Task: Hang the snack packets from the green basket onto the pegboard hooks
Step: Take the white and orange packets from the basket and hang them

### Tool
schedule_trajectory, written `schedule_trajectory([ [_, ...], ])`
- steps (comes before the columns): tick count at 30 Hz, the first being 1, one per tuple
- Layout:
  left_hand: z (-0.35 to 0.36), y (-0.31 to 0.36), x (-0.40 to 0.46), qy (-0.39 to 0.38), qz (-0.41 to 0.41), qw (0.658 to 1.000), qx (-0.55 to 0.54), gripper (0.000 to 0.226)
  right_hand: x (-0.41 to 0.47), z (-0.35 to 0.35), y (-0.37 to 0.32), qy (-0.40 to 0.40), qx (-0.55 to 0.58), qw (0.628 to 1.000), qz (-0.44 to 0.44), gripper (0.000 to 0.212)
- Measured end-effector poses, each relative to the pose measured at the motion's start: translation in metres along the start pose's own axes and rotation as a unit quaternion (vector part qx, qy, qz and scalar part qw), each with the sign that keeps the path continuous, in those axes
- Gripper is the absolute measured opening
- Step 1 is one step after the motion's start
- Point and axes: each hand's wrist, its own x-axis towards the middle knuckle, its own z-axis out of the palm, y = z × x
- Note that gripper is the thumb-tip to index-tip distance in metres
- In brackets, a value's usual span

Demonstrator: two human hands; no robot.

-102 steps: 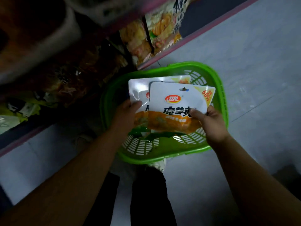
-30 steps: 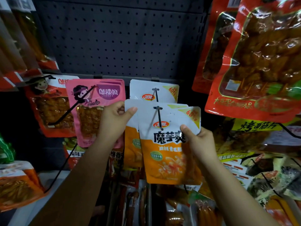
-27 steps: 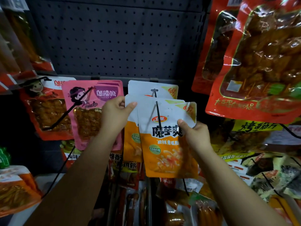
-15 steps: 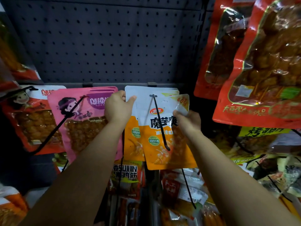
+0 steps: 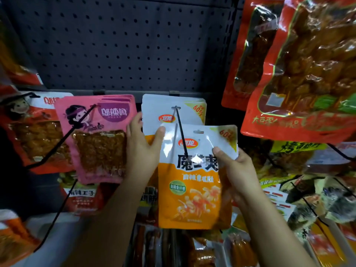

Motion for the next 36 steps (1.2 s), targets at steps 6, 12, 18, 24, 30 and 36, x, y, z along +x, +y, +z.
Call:
schedule_trajectory([
  [6, -0.015, 0.004, -0.059, -0.111, -0.129, 0.972, -0.16, 0.007, -0.05, -0.006, 0.001, -0.084, 0.054, 0.994, 0.047, 0.009],
  [12, -0.044, 0.009, -0.091, -0.103, -0.087, 0.976, -0.171, 0.029, -0.074, -0.007, -0.01, -0.132, -0.002, 0.989, -0.062, 0.016],
  [18, -0.059, 0.022, -0.097, -0.109, -0.063, 0.976, -0.179, 0.025, -0.084, 0.001, -0.026, -0.122, 0.016, 0.984, -0.128, 0.014],
  [24, -0.056, 0.045, -0.088, -0.101, -0.017, 0.974, -0.202, 0.016, -0.079, 0.002, -0.037, -0.076, 0.019, 0.986, -0.146, 0.015],
  [30, -0.047, 0.037, -0.085, -0.088, -0.049, 0.974, -0.203, 0.018, -0.069, 0.009, -0.032, -0.07, 0.026, 0.989, -0.13, 0.014],
  [36, -0.046, 0.016, -0.076, -0.073, -0.08, 0.974, -0.2, 0.023, -0.053, 0.003, -0.014, -0.072, -0.012, 0.992, -0.106, 0.009],
])
